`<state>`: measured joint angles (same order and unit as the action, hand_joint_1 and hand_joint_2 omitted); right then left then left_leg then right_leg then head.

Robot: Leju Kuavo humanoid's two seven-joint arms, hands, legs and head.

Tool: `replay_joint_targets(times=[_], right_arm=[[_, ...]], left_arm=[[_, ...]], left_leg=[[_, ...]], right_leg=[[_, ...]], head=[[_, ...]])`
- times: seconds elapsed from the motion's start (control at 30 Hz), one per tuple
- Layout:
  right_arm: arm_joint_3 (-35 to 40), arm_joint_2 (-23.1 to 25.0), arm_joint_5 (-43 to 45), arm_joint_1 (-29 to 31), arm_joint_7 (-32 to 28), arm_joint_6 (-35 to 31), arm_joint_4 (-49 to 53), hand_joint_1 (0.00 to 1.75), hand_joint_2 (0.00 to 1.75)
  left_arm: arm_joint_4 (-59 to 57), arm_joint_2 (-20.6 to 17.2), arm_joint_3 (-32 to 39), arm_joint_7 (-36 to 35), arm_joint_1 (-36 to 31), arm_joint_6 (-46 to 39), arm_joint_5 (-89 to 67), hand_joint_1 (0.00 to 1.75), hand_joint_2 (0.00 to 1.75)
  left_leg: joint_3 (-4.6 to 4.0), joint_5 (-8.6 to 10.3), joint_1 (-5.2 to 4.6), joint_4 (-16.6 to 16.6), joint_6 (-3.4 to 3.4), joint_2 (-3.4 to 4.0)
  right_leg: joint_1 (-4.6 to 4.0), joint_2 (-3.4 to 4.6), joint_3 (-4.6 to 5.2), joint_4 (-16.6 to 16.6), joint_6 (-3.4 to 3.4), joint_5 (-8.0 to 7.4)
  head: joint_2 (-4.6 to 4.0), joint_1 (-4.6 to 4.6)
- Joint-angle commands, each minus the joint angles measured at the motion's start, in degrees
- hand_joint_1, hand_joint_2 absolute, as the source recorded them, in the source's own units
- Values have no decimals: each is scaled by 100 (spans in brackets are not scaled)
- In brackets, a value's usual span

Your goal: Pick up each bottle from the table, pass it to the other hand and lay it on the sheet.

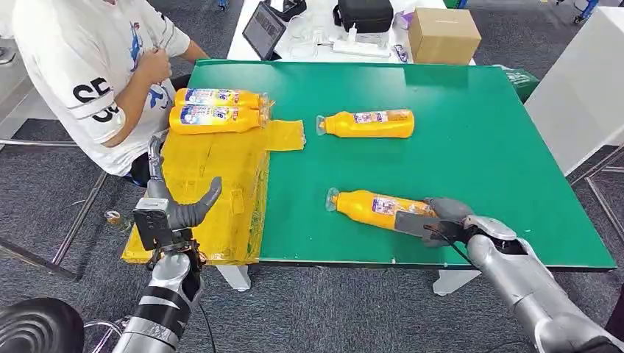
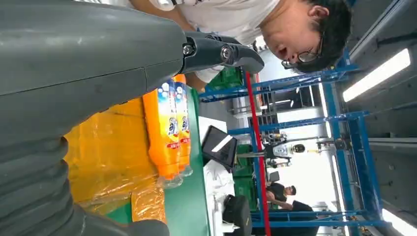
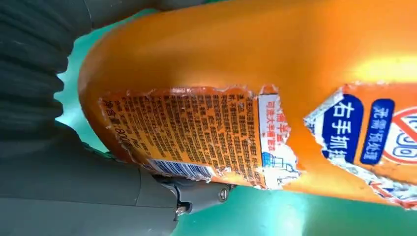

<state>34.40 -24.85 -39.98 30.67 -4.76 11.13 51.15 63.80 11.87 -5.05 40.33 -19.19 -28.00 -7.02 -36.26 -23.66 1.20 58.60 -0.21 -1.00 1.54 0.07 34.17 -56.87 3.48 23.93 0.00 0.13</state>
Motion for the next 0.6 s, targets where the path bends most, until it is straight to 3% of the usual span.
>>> replay_joint_targets(times=[0.03, 0.17, 0.37, 0.4, 0.47, 0.6], right_arm=[[-329, 745, 238, -428, -353, -1262, -333, 175, 175], [-1536, 1507, 299, -1241, -685, -2191, 1007, 175, 175], [-1713, 1551, 161, -1307, -600, -2027, 1170, 175, 175], [-1930, 1671, 235, -1351, -884, -2323, 1244, 175, 175], [-2863, 2445, 713, -1708, -1722, -3254, 2133, 175, 175], [-3523, 3144, 1570, -2213, -2316, -4200, 3766, 175, 175]], left_arm=[[-399, 30, 22, -33, -169, 70, -39, 0, 175], [-491, 226, 199, -33, -68, 525, 4, 0, 175], [-484, 249, 238, -33, -62, 547, -41, 0, 175], [-594, 264, 274, -33, -85, 704, 26, 0, 175], [-659, 366, 312, -351, -45, 1360, 244, 0, 175], [-617, 453, 45, -1170, 80, 2486, 1176, 0, 175]], left_leg=[[32, -6, 11, -13, 6, 16], [38, -9, 10, -17, 5, 22], [15, -16, 4, -4, 7, 17], [4, -8, 1, -6, 7, 6], [-1, -7, 0, -4, 8, -5], [-5, -17, -1, 2, 5, 11]], right_leg=[[-16, 4, -33, 22, -22, 0], [-16, 5, -36, 22, -24, 4], [-10, 11, -15, 4, -20, 10], [-6, 1, -6, 5, -14, 7], [-4, -3, -6, 3, -14, 9], [-4, 9, 3, -10, -26, 17]], head=[[0, 2], [0, 0], [0, -7], [0, 0], [0, 0], [0, 2]])
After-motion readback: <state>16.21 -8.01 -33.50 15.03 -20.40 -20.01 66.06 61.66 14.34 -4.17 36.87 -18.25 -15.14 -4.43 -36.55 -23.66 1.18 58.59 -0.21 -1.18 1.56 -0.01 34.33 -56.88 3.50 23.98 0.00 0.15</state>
